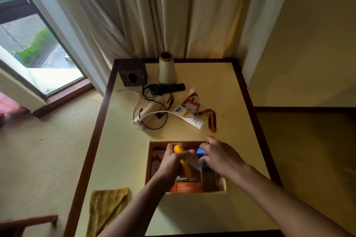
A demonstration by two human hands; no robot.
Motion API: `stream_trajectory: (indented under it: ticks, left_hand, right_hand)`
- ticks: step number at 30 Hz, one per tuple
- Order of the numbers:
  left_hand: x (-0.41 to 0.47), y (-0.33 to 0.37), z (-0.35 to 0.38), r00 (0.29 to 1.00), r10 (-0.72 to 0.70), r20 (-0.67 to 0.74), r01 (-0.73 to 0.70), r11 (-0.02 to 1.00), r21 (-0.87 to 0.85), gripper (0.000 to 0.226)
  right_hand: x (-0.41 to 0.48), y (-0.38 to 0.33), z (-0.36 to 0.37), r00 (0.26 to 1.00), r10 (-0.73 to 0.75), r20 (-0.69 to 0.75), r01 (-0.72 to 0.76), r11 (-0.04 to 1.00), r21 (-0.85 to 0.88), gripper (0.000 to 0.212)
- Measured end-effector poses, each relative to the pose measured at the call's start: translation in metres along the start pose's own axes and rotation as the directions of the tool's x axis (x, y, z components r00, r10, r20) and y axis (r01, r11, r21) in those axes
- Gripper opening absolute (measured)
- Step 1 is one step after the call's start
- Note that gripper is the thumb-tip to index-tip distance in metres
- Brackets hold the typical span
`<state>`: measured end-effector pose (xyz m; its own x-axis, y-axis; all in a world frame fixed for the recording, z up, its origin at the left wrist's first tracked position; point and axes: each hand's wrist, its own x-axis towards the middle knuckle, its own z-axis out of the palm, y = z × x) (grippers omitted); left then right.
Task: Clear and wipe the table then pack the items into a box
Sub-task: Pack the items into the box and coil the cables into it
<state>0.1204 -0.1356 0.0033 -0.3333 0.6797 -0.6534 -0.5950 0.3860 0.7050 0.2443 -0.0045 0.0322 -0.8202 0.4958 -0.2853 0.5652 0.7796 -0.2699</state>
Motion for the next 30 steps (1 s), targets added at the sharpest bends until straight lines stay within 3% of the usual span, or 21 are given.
stream_trajectory:
  ticks: [3,8,14,19,25,27,28,30]
  left_hand:
    - [0.007,-0.018,-0.004,0.994,0.037,-0.107,-0.014,0.978,0.210,0.047]
    - [0.007,-0.020,-0.015,0.998,0.023,-0.063,-0.013,0.989,0.149,0.058]
    - [0.008,-0.024,-0.020,1.000,0.022,-0.010,-0.020,0.979,0.202,0.058]
    - [0.009,-0.027,-0.018,0.997,0.066,0.035,-0.073,0.954,0.289,0.045]
    - [0.013,-0.030,-0.017,0.992,0.120,-0.039,-0.109,0.971,0.214,0.024]
    - [0.013,-0.028,-0.021,0.989,0.118,-0.085,-0.104,0.982,0.156,0.019]
    - [0.013,-0.027,-0.020,0.987,0.117,-0.106,-0.102,0.985,0.139,0.018]
    - [0.012,-0.024,-0.018,0.982,0.128,-0.140,-0.112,0.987,0.112,0.019]
  right_hand:
    - [0.007,-0.002,0.011,0.992,-0.122,0.045,0.130,0.916,-0.379,0.032]
    - [0.016,-0.003,0.012,0.982,-0.104,0.158,0.180,0.769,-0.614,0.037]
    - [0.004,0.000,0.027,0.966,-0.050,0.253,0.211,0.717,-0.664,0.037]
    - [-0.009,-0.002,0.040,0.940,-0.032,0.340,0.229,0.800,-0.555,0.027]
    - [-0.007,-0.003,0.037,0.924,-0.083,0.373,0.283,0.804,-0.522,0.035]
    - [-0.006,0.003,0.033,0.939,-0.124,0.322,0.268,0.852,-0.451,0.030]
    - [-0.005,0.012,0.035,0.967,-0.144,0.210,0.216,0.901,-0.377,0.027]
    - [-0.006,0.030,0.043,0.973,-0.083,-0.217,0.062,0.993,-0.100,0.021]
